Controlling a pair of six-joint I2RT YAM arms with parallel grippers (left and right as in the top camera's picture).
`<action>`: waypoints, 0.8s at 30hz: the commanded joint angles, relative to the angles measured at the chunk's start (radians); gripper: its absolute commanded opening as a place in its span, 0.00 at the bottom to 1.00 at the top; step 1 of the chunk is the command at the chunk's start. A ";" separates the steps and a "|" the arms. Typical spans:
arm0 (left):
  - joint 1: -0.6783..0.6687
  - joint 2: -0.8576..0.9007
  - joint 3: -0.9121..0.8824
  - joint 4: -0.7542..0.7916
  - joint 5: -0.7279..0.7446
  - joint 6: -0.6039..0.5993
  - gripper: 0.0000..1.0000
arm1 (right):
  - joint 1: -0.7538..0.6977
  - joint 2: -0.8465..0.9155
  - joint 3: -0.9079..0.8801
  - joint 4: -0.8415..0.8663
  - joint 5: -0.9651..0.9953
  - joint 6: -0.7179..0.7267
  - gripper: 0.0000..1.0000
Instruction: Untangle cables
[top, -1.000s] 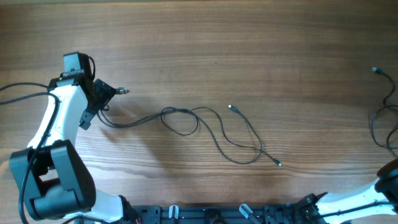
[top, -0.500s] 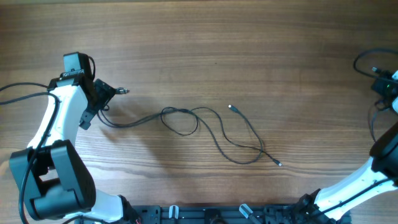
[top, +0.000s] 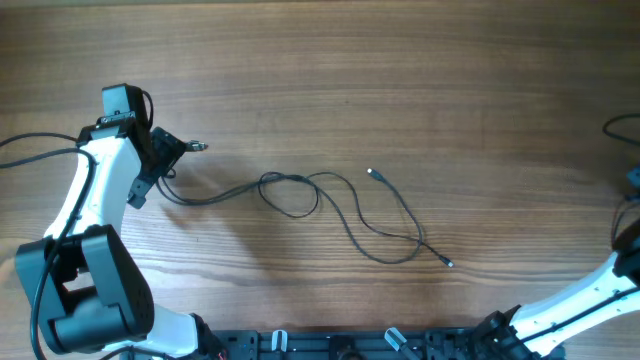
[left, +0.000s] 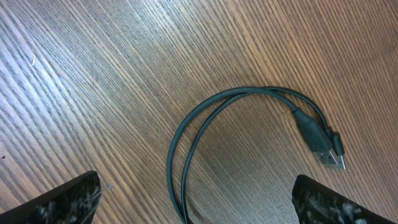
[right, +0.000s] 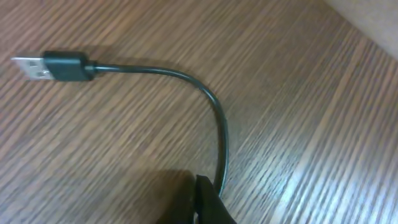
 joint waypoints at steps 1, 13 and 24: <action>0.004 -0.002 -0.003 0.000 -0.002 0.004 1.00 | 0.006 -0.050 0.001 0.010 -0.267 0.022 0.15; 0.004 -0.002 -0.003 0.000 -0.002 0.004 1.00 | 0.023 -0.359 0.009 -0.435 0.106 0.689 0.23; 0.004 -0.002 -0.003 0.000 -0.002 0.004 1.00 | -0.010 -0.242 -0.063 -0.333 0.204 0.606 0.09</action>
